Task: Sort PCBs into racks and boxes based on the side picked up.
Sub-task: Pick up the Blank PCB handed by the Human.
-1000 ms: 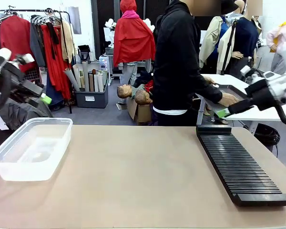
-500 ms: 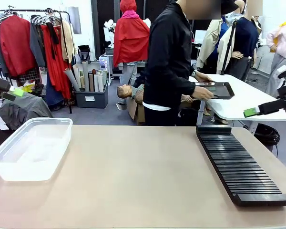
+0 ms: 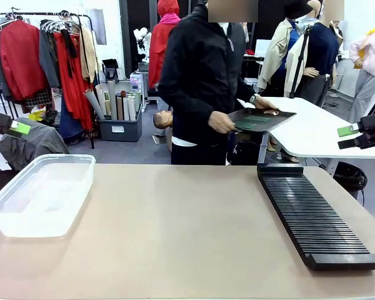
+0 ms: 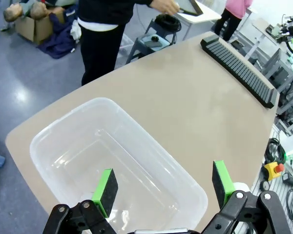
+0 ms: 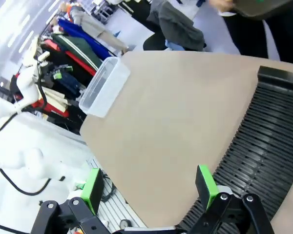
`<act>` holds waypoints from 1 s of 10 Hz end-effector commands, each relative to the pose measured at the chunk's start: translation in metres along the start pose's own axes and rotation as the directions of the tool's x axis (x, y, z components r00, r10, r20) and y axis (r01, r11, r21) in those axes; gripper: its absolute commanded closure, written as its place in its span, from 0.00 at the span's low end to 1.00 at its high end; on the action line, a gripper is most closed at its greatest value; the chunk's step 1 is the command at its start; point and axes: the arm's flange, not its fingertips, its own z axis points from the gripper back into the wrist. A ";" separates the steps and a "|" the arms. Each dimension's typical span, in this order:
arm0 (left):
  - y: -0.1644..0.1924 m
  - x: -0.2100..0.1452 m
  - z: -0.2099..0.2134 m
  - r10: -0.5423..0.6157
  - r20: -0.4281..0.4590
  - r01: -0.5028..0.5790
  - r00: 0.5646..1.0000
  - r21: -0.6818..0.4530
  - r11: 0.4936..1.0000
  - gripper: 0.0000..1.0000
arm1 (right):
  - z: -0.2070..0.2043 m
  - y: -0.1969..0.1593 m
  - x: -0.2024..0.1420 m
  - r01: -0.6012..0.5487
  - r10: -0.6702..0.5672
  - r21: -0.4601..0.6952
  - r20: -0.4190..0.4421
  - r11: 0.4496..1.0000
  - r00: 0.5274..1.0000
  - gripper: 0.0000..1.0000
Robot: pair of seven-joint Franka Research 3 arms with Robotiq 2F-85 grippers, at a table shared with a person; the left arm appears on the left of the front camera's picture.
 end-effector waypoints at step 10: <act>0.000 -0.006 -0.002 0.114 0.063 -0.110 0.992 -0.060 0.992 0.00 | 0.008 0.018 -0.003 0.035 -0.032 0.065 -0.041 0.997 0.999 0.00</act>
